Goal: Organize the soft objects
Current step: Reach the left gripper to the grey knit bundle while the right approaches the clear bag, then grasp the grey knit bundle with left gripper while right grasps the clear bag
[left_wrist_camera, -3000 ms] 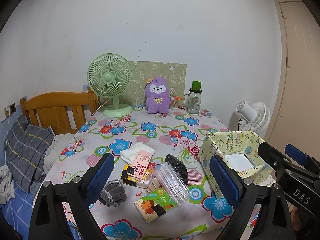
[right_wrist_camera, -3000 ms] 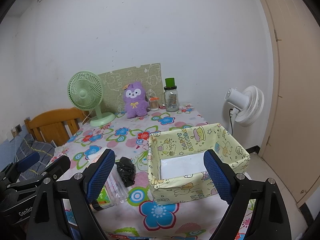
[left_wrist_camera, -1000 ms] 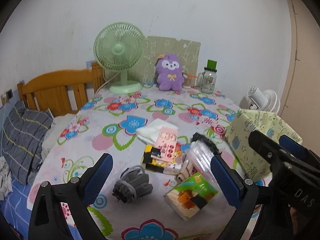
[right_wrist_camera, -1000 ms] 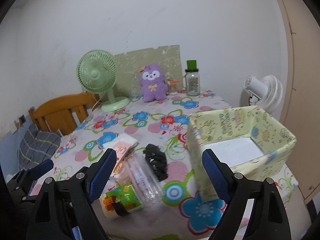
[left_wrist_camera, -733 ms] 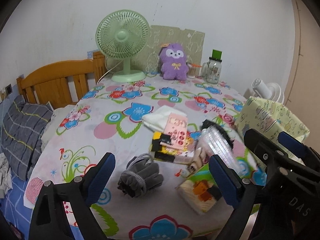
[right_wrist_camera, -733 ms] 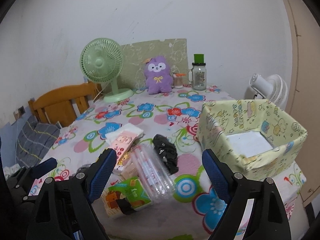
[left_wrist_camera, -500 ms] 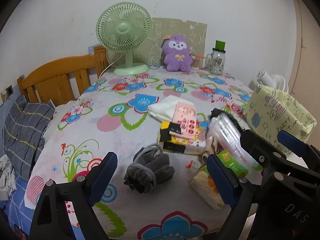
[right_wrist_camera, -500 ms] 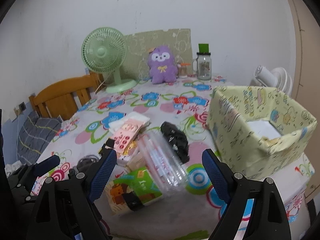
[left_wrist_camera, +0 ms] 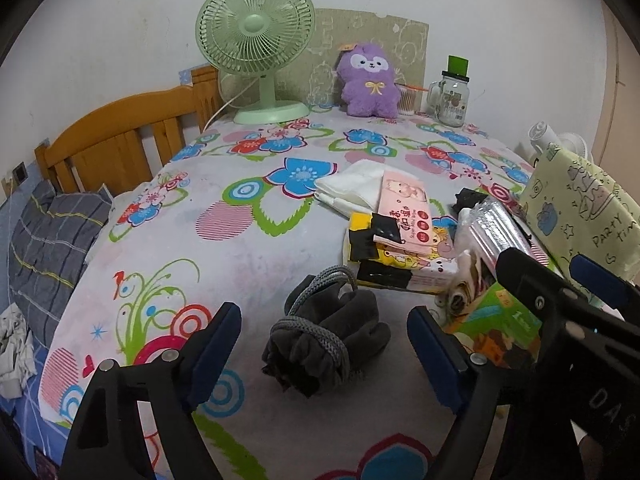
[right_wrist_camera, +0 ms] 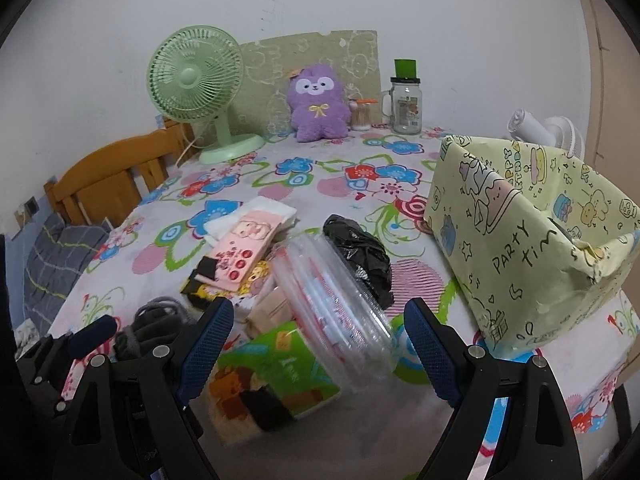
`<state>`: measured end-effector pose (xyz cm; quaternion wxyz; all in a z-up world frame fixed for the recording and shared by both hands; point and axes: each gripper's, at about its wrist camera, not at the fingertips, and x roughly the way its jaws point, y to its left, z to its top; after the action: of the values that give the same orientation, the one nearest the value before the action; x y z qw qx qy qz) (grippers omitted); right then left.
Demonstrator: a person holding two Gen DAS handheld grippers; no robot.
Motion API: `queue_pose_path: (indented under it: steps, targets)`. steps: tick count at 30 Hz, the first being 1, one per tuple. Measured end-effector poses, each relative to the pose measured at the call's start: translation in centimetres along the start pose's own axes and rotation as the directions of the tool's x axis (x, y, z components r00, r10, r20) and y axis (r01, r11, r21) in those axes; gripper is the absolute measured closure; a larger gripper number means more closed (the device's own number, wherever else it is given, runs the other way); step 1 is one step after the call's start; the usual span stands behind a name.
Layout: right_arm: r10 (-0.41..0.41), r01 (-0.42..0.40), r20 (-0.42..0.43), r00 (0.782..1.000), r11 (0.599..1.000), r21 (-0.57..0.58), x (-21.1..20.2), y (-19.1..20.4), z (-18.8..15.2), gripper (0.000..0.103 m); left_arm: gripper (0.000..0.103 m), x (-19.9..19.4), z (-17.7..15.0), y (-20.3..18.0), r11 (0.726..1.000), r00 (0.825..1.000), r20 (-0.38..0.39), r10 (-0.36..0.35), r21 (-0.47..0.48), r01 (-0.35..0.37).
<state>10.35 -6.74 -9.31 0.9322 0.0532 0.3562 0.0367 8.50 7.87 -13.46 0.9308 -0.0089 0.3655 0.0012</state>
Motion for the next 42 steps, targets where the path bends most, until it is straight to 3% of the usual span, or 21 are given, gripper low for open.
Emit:
queue_pose_path:
  steps: [3, 8, 13, 20, 30, 32, 42]
  targets:
    - [-0.004, 0.004, -0.019, 1.000, 1.000, -0.001, 0.9, 0.0, 0.1, 0.020, 0.021, 0.6, 0.2, 0.0, 1.000, 1.000, -0.010, -0.002, -0.003, 0.002]
    - [-0.010, 0.009, -0.053, 0.999, 1.000, -0.023, 2.4, 0.1, 0.1, 0.033, 0.037, 1.6, 0.4, 0.0, 0.999, 0.999, -0.035, -0.017, -0.035, 0.016]
    - [-0.014, 0.012, -0.062, 0.998, 0.999, -0.037, 3.1, 0.1, 0.1, 0.040, 0.041, 2.1, 0.4, -0.4, 1.000, 0.999, -0.034, -0.013, -0.020, 0.012]
    - [-0.022, 0.019, -0.048, 0.999, 0.998, -0.054, 3.0, 0.0, 0.3, 0.059, 0.047, 1.9, 0.6, -0.7, 1.000, 0.999, -0.031, -0.022, -0.018, 0.022]
    - [-0.022, 0.022, -0.007, 1.000, 0.998, -0.057, 1.7, -0.2, 0.9, 0.069, 0.049, 0.5, 1.5, -1.7, 1.000, 1.000, 0.004, -0.030, -0.003, 0.030]
    - [-0.013, 0.012, -0.005, 1.000, 0.998, -0.057, 1.4, -0.2, 1.1, 0.077, 0.050, 0.1, 1.8, -1.8, 0.999, 0.999, 0.013, -0.034, -0.001, 0.034]
    - [0.014, -0.013, 0.018, 1.000, 0.999, -0.048, 0.0, -0.4, 2.0, 0.079, 0.051, -1.2, 3.0, -2.4, 0.999, 0.999, 0.037, -0.036, 0.002, 0.036]
